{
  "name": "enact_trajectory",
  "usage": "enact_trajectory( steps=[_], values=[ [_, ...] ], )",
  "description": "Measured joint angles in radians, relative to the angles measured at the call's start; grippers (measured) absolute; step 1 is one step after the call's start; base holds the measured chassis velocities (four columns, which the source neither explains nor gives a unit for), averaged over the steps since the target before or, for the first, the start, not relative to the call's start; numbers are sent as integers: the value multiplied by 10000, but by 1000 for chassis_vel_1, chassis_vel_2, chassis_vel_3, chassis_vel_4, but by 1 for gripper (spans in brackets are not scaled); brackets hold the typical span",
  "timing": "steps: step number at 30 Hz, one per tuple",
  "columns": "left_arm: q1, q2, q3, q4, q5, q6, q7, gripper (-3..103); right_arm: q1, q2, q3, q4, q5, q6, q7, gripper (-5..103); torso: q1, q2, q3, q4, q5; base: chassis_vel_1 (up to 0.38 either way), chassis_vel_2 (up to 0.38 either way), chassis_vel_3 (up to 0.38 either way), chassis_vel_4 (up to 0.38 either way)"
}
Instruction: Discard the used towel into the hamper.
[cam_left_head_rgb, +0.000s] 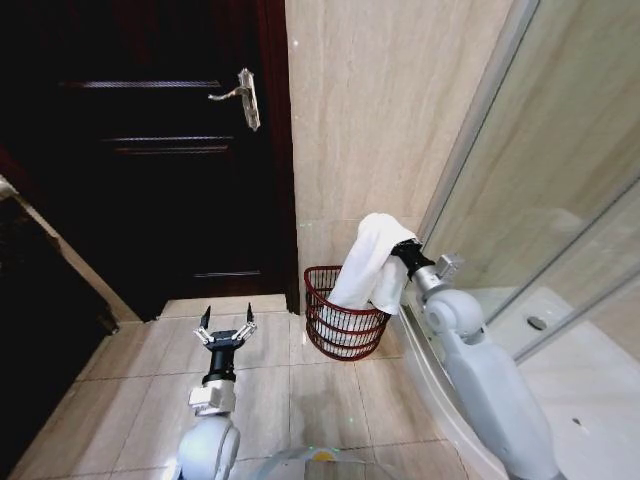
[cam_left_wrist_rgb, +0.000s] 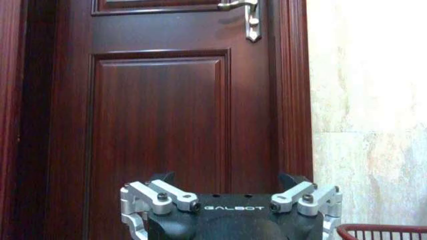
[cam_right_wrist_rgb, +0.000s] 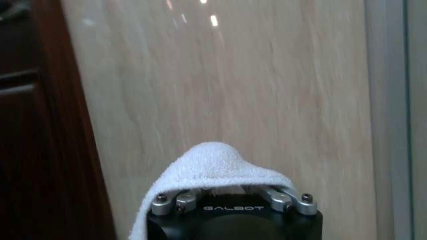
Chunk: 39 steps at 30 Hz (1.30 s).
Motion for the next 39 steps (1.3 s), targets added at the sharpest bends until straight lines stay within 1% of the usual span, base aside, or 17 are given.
enact_trajectory(
  steps=[1, 2, 3, 5, 6, 7, 9, 10, 14, 15, 18, 22, 25, 29, 30, 33, 39],
  values=[
    [0, -2, -34, -15, -24, -15, 1, 100, 91, -285, -11, 98, 797, -437, 471, 7, 0, 1, 3, 0, 0, 0, 0, 0, 0],
    [0, -2, -34, -15, -24, -15, 1, 100, 91, -285, -11, 98, 797, -437, 471, 7, 0, 1, 3, 0, 0, 0, 0, 0, 0],
    [0, -16, -96, -21, -55, -53, 2, 100, 227, -662, -45, 182, 1741, -917, 1031, 7, 0, 8, 8, -1, -2, 0, 0, 0, 0],
    [8, -28, -190, -18, -114, -151, 9, 100, 546, -1184, -238, 202, 2938, -1370, 1778, 7, 3, 22, 16, -2, -1, 0, 0, 0, 0],
    [8, -28, -190, -18, -114, -151, 9, 100, 546, -1184, -238, 202, 2938, -1370, 1778, 7, 3, 22, 16, -2, -1, 0, 0, 0, 0],
    [19, -27, -224, 0, -150, -205, 19, 100, 811, -1437, -423, 134, 3560, -1601, 2120, 7, 5, 30, 20, 0, -2, 0, 0, 0, 0],
    [46, -31, -273, 52, -198, -307, 28, 100, 1220, -1791, -764, -73, 4394, -1950, 2479, 7, 10, 40, 28, 1, -2, 0, 0, 0, 0],
    [46, -31, -273, 52, -198, -307, 28, 100, 1220, -1791, -764, -73, 4394, -1950, 2479, 7, 10, 40, 28, 1, -2, 0, 0, 0, 0],
    [54, -61, -357, 116, -212, -423, 30, 100, 1991, -2434, -1633, -564, 5732, -2224, 2819, 7, 18, 57, 39, 1, -4, 0, 0, 0, 0],
    [54, -61, -357, 116, -212, -423, 30, 100, 1991, -2434, -1633, -564, 5732, -2224, 2819, 7, 18, 57, 39, 1, -4, 0, 0, 0, 0],
    [65, -74, -454, 94, -271, -458, 31, 100, 2441, -2641, -2235, -1221, 6157, -2225, 2894, 7, 21, 70, 47, 0, -3, 0, 0, 0, 0],
    [56, -76, -527, 145, -344, -534, 35, 100, 2590, -2555, -2519, -1712, 6297, -2220, 2900, 7, 25, 76, 52, -1, -2, 0, 0, 0, 0],
    [50, -91, -579, 368, -371, -721, 39, 100, 2802, -2045, -2922, -2464, 6409, -2203, 3010, 7, 28, 83, 57, -1, -3, 0, 0, 0, 0],
    [67, -97, -606, 412, -383, -778, 40, 100, 2912, -1767, -3110, -2798, 6486, -2198, 3111, 7, 28, 87, 59, 1, -3, 0, 0, 0, 0],
    [97, -105, -701, 421, -428, -809, 54, 100, 3000, -1475, -3253, -3128, 6595, -2191, 3246, 7, 29, 90, 62, 2, -4, 0, 0, 0, 0],
    [118, -89, -974, 422, -561, -826, 196, 100, 3038, -1069, -3438, -3447, 6714, -2179, 3502, 7, 31, 94, 65, 2, -1, 0, 0, 0, 0],
    [104, -43, -1118, 455, -638, -830, 272, 100, 2794, -999, -3646, -3163, 7068, -2167, 3934, 7, 33, 101, 67, 1, -3, 0, 0, 0, 0]
  ],
)
